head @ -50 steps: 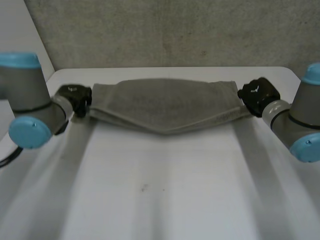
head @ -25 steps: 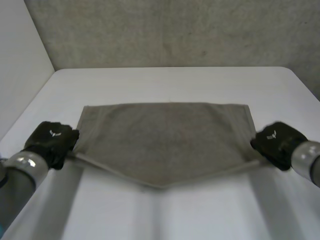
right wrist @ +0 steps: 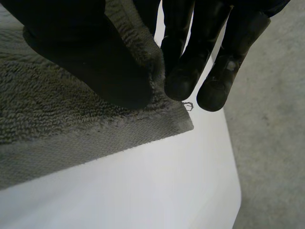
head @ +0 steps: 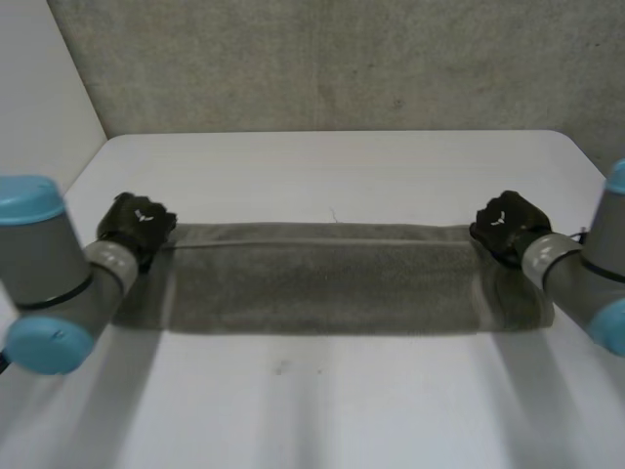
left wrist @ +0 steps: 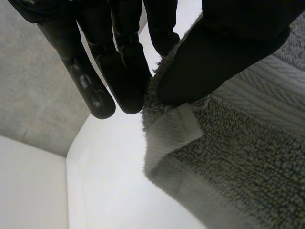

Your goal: Fold the towel.

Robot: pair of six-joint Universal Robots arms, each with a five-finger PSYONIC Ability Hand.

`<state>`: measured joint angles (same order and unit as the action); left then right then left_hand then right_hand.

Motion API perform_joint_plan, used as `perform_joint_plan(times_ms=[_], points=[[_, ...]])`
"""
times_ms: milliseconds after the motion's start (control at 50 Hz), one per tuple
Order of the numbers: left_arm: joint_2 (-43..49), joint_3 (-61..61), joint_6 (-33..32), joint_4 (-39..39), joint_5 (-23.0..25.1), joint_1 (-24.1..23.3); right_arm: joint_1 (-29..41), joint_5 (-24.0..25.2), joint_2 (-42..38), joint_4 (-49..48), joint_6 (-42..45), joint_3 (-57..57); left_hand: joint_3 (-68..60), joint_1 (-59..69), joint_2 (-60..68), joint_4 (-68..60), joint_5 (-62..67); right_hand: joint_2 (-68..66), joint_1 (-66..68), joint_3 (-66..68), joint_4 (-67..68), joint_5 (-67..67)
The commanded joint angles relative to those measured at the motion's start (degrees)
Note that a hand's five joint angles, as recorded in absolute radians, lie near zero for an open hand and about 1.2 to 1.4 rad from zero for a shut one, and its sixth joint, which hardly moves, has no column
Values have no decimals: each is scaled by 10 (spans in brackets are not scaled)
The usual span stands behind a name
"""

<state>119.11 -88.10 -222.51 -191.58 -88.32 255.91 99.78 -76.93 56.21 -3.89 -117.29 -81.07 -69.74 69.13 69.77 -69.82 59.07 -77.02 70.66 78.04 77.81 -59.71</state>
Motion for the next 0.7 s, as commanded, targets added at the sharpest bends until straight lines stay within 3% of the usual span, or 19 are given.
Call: perform_joint_plan(times_ms=[20,140,240,260,280,300,320,340,360,440,600,700], points=[[152,194,0,4,-61,-27,12,4,-101,-94,-7,87,-103,109,102,-102,109,-30,93,20,22,-103],[227,294,-4,9,-88,-28,14,13,-155,-179,-4,120,-103,109,102,-102,109,-30,93,20,22,-103],[252,326,-4,10,-89,-33,14,17,-178,-187,-4,138,-103,109,102,-102,109,-30,93,20,22,-103],[256,332,-3,9,-90,-33,14,17,-180,-190,-6,142,-103,109,102,-102,109,196,-133,-206,-204,123],[256,333,-3,9,-90,-33,14,17,-180,-190,-6,142,-103,109,102,-102,109,198,-135,-209,-206,125],[256,336,-2,10,-90,-33,14,17,-180,-191,-7,144,69,-63,-69,69,-62,621,-558,-632,-629,548],[256,336,-2,10,-90,-33,14,17,-180,-191,-7,144,70,-64,-71,71,-64,626,-562,-636,-633,553],[254,338,0,10,-90,-34,14,20,-179,-193,-7,146,478,-472,-479,479,-472,670,-607,-680,-678,597],[250,337,1,12,-90,-35,14,21,-175,-197,-11,147,584,-578,-584,585,-577,670,-607,-680,-678,597],[237,336,5,16,-90,-49,14,15,-156,-201,-33,147,597,-591,-598,598,-591,670,-607,-680,-678,597],[150,287,21,28,-88,-64,9,-12,-43,-194,-160,93,597,-591,-598,598,-591,670,-607,-680,-678,597],[47,190,101,25,-82,-60,6,-23,70,-135,-272,15,597,-591,-598,598,-591,670,-607,-680,-678,597]])
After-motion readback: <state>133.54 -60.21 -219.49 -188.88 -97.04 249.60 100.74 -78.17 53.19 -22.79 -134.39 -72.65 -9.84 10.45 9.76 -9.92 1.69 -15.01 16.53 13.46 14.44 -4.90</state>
